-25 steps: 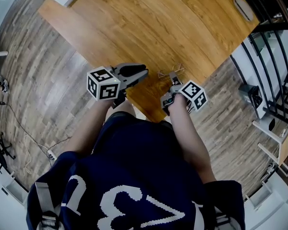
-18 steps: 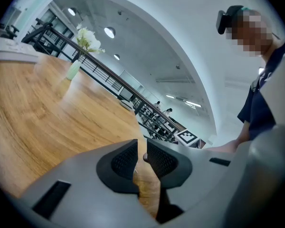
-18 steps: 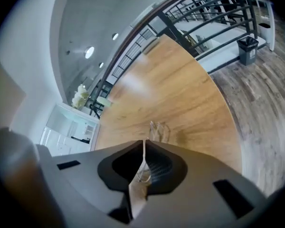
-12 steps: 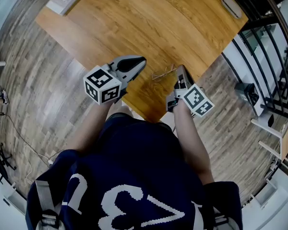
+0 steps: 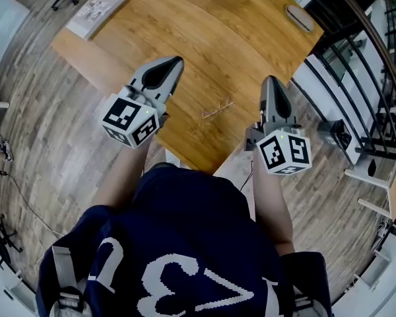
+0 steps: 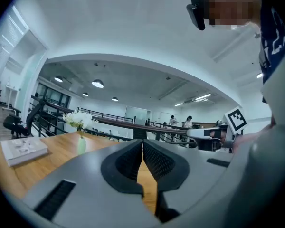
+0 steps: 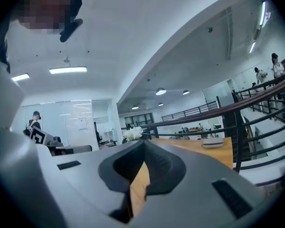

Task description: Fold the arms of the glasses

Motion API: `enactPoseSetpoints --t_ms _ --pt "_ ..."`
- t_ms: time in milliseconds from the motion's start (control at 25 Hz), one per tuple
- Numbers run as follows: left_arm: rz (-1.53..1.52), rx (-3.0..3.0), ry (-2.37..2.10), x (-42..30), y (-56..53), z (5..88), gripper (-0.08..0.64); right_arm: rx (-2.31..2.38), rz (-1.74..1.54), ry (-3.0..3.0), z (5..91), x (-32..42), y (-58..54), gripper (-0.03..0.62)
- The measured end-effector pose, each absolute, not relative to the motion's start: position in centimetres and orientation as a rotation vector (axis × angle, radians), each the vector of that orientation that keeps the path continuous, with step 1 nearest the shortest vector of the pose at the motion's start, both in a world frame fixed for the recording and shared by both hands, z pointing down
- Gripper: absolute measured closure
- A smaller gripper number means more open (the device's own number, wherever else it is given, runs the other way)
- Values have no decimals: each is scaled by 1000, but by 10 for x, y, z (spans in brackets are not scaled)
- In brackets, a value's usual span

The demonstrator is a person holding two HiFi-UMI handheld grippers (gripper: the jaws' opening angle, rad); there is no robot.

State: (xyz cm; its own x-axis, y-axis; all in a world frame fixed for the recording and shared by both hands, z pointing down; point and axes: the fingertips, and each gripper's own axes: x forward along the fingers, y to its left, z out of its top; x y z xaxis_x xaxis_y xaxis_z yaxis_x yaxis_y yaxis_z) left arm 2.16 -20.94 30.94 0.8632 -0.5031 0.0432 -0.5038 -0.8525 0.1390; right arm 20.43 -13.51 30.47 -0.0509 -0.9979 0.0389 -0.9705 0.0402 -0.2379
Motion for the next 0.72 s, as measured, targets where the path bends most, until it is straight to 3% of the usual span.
enactPoseSetpoints --t_ms 720 --pt "-94 2969 -974 2 -213 263 538 -2053 -101 2176 252 196 -119 568"
